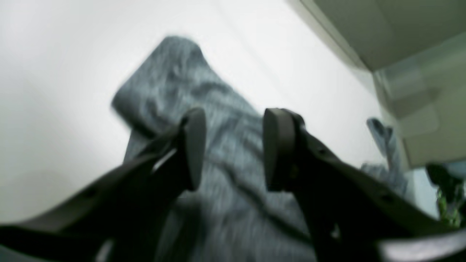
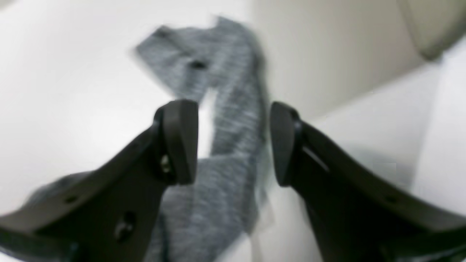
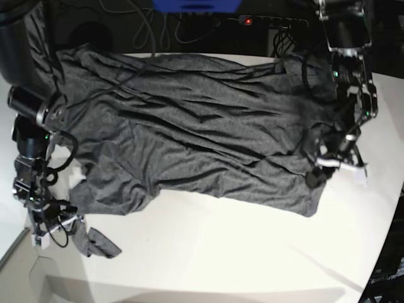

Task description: Layout the t-shirt on the table in an organized manner, then fold the t-shirt properly

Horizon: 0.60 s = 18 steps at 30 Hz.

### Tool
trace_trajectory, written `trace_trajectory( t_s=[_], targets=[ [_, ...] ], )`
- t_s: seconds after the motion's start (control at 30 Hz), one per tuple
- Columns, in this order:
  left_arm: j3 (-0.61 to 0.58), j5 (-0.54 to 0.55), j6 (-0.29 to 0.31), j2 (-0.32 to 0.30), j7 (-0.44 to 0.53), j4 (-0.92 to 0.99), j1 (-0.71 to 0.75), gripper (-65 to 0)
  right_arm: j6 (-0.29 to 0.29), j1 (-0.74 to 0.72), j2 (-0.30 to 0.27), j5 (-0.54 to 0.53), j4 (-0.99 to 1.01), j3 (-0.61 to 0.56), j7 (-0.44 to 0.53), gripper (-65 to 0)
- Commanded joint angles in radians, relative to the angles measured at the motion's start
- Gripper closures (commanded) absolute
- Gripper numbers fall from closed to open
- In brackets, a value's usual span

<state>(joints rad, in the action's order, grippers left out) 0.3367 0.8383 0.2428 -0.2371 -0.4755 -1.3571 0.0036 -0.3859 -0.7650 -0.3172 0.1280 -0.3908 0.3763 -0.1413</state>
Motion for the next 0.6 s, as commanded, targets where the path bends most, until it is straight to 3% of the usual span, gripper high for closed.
trace_trajectory(
  t_s=[0.0,0.1,0.23,0.3,0.4,0.47,0.57],
  targets=[
    [0.003,0.014,0.013,-0.014,0.021,-0.037,0.000,-25.6,0.028,-0.027,-0.015,0.002,0.013,0.000,0.059,-32.1],
    [0.005,0.014,0.013,-0.014,0.021,-0.086,0.043,-25.6,0.075,-0.024,-0.004,0.023,0.069,-0.015,0.138,-31.9],
    [0.042,0.014,0.013,-0.014,0.021,-0.146,0.095,-25.6,0.164,0.009,0.019,0.026,0.094,-0.056,0.147,-31.9],
    [0.062,0.016,0.014,-0.014,0.021,-0.164,0.111,-25.6,0.155,0.023,0.042,0.026,0.094,-0.084,0.153,-31.8],
    [0.068,0.016,0.014,-0.014,0.021,-0.164,0.118,-25.6,0.066,0.026,0.069,0.026,0.094,-0.139,0.150,-30.1],
    [0.068,0.016,0.014,-0.014,0.021,-0.166,0.121,-25.6,-0.031,0.025,0.086,0.026,0.094,-0.156,0.153,-23.7],
    [0.066,0.016,0.016,-0.014,0.021,-0.166,0.143,-25.6,-0.107,0.019,0.132,0.026,0.092,-0.158,0.154,-18.0]
  ],
)
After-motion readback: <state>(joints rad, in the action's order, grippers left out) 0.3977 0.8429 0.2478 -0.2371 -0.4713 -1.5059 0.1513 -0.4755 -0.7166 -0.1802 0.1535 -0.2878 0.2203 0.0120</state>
